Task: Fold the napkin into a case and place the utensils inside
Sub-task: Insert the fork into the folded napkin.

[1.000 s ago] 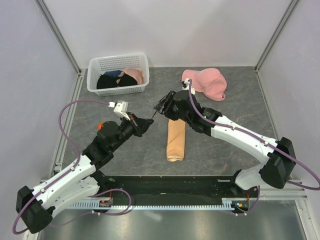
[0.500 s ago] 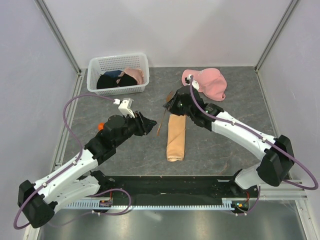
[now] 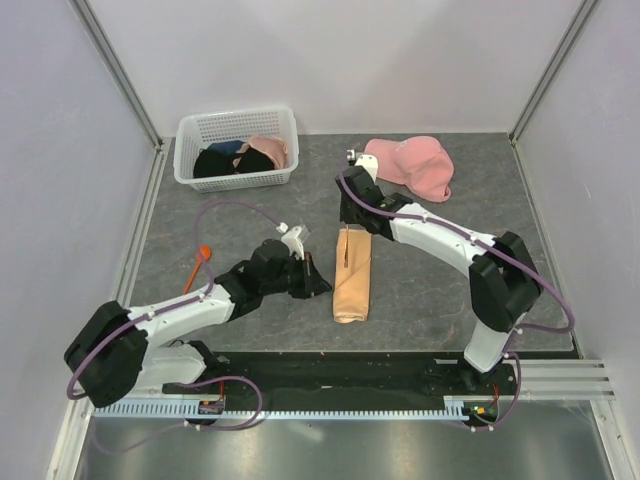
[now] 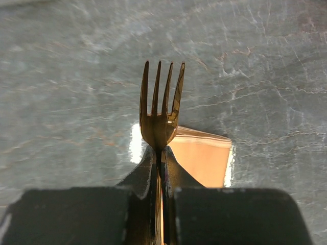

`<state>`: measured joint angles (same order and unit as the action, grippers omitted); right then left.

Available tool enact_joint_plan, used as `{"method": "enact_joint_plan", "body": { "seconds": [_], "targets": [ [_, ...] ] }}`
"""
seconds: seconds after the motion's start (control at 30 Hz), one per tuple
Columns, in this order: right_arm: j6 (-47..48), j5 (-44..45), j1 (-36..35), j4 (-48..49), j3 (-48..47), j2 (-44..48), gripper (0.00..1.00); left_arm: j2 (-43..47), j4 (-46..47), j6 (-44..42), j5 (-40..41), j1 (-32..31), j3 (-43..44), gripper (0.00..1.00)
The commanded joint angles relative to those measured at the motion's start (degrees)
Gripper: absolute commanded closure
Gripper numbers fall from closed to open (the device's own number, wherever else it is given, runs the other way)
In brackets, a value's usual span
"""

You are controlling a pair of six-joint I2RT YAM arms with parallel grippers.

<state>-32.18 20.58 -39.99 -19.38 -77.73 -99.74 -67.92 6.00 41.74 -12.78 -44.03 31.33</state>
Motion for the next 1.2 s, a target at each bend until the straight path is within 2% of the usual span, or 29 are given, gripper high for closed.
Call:
{"method": "enact_joint_plan", "body": {
  "seconds": [0.0,0.43,0.7,1.17],
  "targets": [
    [4.3,2.3,0.7,1.5,-1.4,-2.3,1.0,-3.2,10.7,4.0,-5.8,-2.3,-1.4,0.94],
    [4.3,1.9,0.7,6.2,2.4,-5.8,1.0,-16.0,17.4,4.7,-8.0,-3.5,-1.1,0.96],
    [3.8,1.0,0.7,7.0,2.8,-7.4,1.0,-17.1,18.0,6.1,-8.3,-4.5,-1.4,0.96],
    [-1.4,-2.6,0.7,3.9,5.4,-4.9,1.0,-16.0,19.7,9.9,-7.6,-6.8,-6.5,0.97]
  ]
}}
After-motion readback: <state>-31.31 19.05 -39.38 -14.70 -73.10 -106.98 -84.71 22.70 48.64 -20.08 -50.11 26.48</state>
